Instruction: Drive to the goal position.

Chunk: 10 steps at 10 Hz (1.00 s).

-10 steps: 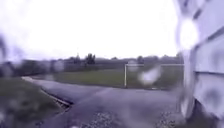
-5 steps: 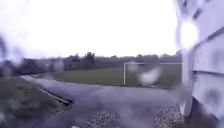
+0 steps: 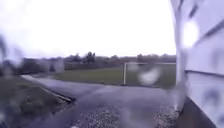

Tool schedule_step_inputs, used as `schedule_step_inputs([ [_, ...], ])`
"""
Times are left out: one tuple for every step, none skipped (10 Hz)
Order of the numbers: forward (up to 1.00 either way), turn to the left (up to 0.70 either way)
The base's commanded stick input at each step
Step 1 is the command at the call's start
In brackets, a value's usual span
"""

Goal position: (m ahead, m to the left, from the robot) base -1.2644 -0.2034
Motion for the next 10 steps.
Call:
schedule_step_inputs([
  [0.00, 0.00],
  [0.00, 0.00],
  [0.00, 0.00],
  [-0.10, 0.00],
  [-0.38, 0.00],
  [-0.45, 0.00],
  [-0.41, 0.00],
  [-0.15, 0.00],
  [0.00, 0.00],
  [0.00, 0.00],
])
